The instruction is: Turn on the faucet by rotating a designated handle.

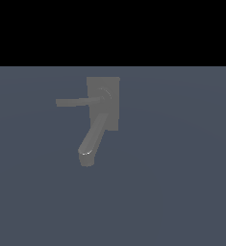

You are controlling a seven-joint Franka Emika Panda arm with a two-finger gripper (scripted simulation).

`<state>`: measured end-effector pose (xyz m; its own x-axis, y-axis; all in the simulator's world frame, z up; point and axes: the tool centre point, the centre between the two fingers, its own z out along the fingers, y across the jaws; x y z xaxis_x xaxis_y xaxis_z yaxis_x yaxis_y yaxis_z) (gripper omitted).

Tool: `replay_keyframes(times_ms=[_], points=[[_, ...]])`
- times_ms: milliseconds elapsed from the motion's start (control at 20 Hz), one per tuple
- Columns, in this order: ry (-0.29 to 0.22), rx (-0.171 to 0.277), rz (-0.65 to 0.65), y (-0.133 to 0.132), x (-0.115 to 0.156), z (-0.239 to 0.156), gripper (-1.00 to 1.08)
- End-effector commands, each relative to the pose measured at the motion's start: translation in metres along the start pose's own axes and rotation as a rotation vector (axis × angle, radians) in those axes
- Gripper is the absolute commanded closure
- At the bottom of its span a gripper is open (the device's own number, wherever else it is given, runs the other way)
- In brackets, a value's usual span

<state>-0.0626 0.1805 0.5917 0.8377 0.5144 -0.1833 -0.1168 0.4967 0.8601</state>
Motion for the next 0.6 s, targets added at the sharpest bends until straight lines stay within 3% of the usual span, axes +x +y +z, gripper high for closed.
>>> replay_keyframes(times_ms=[0, 300, 550], points=[[0.017, -0.016, -0.019, -0.004, 0.008, -0.004, 1.08], [0.092, -0.078, -0.098, -0.023, 0.041, -0.020, 1.08], [0.193, -0.143, -0.203, -0.056, 0.081, -0.042, 1.08]])
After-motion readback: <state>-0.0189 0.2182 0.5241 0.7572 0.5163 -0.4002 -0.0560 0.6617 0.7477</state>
